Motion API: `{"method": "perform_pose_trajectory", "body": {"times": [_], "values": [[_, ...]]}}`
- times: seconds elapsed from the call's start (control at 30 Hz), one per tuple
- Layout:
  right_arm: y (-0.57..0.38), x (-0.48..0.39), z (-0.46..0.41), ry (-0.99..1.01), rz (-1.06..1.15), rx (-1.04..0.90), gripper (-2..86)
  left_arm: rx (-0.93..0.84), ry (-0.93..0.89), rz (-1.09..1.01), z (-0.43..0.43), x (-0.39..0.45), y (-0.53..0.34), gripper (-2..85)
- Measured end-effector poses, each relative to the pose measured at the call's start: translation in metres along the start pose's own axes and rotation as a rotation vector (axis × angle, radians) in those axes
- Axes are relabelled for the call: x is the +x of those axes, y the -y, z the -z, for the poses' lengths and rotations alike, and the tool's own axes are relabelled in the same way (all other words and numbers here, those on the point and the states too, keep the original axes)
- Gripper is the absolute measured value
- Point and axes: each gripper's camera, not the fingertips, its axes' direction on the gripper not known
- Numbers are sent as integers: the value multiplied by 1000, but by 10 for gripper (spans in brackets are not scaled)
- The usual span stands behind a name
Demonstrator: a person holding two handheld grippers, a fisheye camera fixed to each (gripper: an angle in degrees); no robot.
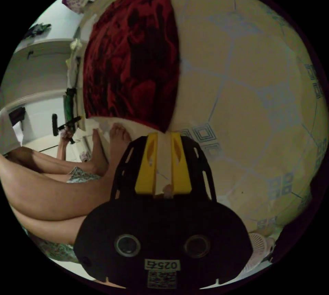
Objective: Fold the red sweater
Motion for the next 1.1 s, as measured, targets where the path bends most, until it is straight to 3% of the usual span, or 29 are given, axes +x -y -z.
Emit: {"method": "perform_pose_trajectory", "body": {"times": [0.13,0.33,0.53,0.7,0.8,0.87,1.0,1.1], "values": [[-21,-15,18,-81,-4,174,116,115,-207,65,29,12,-17,41],[-12,8,-1,45,-110,165,135,3,-315,222,7,31,0,72],[-22,28,3,100,-217,262,137,109,-186,353,32,30,-5,71],[-17,41,4,148,-264,286,115,99,-179,368,36,29,2,64],[-8,46,2,165,-288,254,72,70,-126,369,42,28,10,17],[-2,51,0,148,-291,226,9,50,-168,330,43,26,13,-11],[4,53,26,189,-220,222,-6,83,-217,297,71,6,13,-17],[6,47,69,101,-139,197,-9,121,-338,325,108,-26,7,-17]]}}
